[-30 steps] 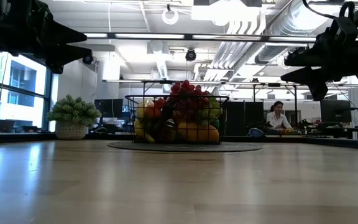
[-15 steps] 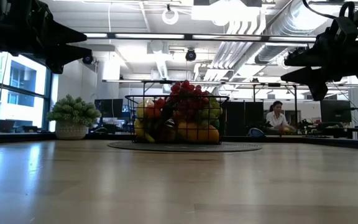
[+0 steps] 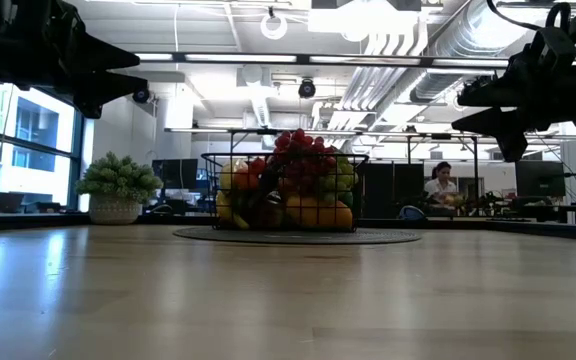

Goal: Build produce basket
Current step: Return to home position

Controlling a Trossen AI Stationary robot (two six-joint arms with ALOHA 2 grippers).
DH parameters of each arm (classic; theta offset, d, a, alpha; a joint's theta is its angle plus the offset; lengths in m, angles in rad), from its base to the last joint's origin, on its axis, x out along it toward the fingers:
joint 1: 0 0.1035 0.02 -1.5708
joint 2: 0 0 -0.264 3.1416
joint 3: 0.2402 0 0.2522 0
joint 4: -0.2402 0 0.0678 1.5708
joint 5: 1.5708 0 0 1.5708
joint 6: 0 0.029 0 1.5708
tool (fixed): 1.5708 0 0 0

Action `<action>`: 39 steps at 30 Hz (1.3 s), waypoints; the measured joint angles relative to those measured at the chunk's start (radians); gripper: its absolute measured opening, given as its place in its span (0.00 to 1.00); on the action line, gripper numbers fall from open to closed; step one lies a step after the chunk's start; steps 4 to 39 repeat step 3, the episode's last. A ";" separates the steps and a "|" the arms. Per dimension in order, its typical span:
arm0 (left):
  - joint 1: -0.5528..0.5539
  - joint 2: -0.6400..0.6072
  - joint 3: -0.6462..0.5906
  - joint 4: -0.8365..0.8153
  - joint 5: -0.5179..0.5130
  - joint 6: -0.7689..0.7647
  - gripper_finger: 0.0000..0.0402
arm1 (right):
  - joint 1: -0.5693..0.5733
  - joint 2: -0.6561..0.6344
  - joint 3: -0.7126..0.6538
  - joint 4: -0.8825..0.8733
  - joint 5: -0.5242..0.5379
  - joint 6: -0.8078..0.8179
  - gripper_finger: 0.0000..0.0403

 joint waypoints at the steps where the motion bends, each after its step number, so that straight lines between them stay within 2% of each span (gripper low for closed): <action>1: 0.000 0.000 0.000 0.000 0.000 0.000 0.59 | 0.000 0.000 0.000 0.000 0.000 0.000 0.47; 39: 0.000 0.000 0.000 0.000 0.000 0.000 0.59 | 0.000 0.000 0.000 0.000 0.000 0.000 0.47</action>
